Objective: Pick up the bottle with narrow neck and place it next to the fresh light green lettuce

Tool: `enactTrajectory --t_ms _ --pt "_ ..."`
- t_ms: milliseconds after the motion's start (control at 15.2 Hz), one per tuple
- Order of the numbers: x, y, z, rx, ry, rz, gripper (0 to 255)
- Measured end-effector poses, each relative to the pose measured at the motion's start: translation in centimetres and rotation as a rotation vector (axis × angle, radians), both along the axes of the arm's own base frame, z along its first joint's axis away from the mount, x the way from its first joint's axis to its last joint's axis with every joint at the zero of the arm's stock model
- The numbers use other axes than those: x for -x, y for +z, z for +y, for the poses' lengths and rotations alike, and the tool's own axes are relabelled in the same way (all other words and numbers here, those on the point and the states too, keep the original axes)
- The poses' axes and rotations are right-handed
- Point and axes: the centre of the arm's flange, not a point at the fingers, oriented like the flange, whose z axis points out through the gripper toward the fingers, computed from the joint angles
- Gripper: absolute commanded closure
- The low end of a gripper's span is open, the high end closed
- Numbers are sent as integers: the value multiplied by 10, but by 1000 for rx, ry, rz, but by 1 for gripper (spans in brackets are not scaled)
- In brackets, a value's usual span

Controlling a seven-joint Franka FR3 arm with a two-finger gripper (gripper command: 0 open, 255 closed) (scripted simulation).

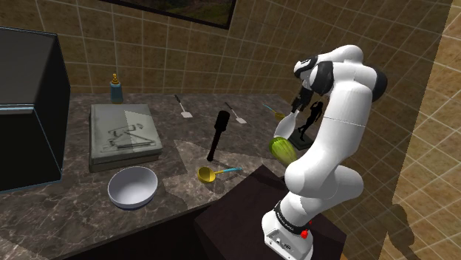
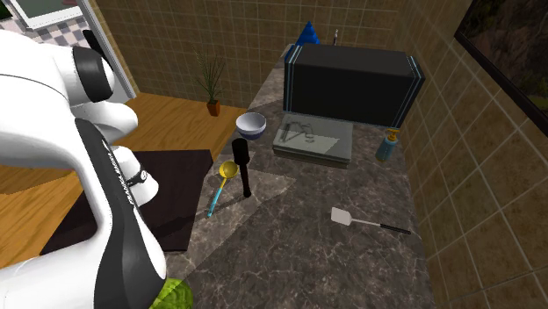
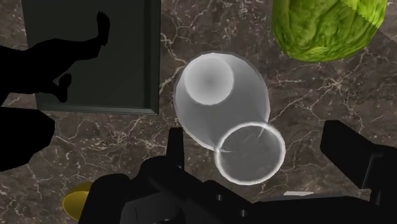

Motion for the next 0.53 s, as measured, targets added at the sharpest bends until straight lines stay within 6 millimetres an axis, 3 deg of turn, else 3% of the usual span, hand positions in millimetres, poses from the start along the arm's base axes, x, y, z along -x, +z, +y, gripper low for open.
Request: enactTrajectory --t_ms 198,528 --pt "-6 29 -3 1 0 -1 0" --pt "-5 34 -1 0 0 0 0"
